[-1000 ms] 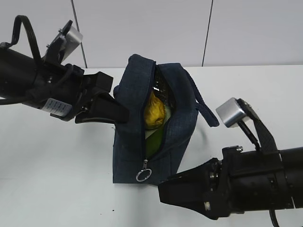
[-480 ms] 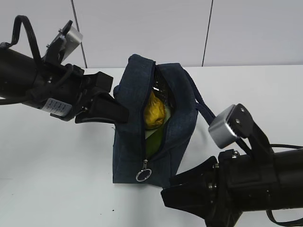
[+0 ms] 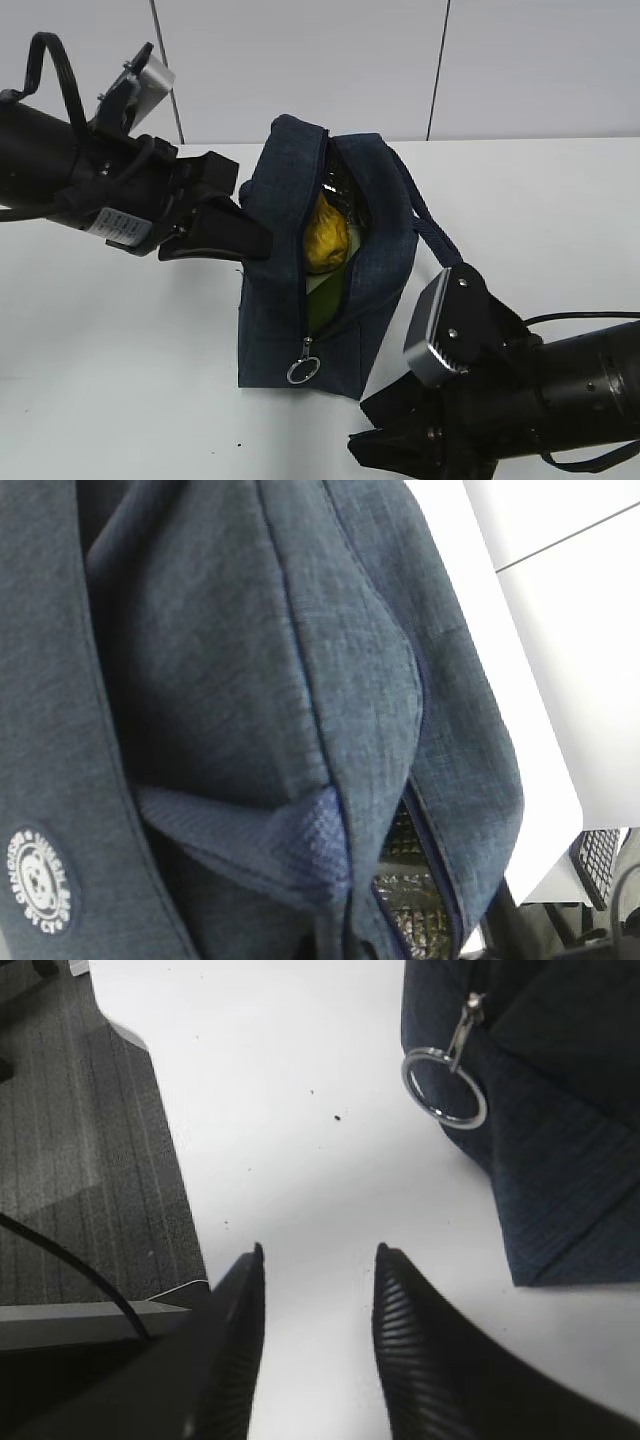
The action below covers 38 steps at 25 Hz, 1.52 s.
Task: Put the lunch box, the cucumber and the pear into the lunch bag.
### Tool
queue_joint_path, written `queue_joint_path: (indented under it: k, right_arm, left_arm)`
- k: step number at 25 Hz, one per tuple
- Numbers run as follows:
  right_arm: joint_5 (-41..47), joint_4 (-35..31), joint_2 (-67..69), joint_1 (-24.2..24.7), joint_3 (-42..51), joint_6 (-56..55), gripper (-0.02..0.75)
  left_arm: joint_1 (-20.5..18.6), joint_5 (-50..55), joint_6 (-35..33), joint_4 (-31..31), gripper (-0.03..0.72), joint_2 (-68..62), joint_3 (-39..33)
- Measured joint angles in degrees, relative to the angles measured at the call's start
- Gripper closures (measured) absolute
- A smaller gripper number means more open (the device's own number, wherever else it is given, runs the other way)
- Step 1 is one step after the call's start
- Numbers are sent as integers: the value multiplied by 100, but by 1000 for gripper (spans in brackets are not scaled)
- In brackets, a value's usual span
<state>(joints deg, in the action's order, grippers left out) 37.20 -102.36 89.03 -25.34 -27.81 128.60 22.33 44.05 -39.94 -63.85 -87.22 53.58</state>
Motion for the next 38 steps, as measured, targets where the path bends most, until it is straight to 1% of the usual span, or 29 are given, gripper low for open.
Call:
queue_joint_path:
  k: [3,6,9,19,23,32,38]
  right_arm:
    - [0,-12,117,0,-126,291,422]
    - [-20,-12,154,0,-312,476,378]
    - [-165,-26,234,0,-515,613,362]
    - [-298,-35,998,0,-1057,864,360]
    - [-152,-35,1157,0,-1224,891,360]
    - [401,-35,1245,0,-1247,903,360]
    - [451,-35,1511,-70,-1270,915,360]
  left_arm:
    - [0,0,0,0,704,0,0]
    - [0,0,0,2,704,0,0]
    - [0,0,0,7,704,0,0]
    - [0,0,0,27,704,0,0]
    - [0,0,-8,44,704,0,0]
    - [0,-17,-132,44,704,-17,0]
    - [0,-53,-135,1,704,-21,0]
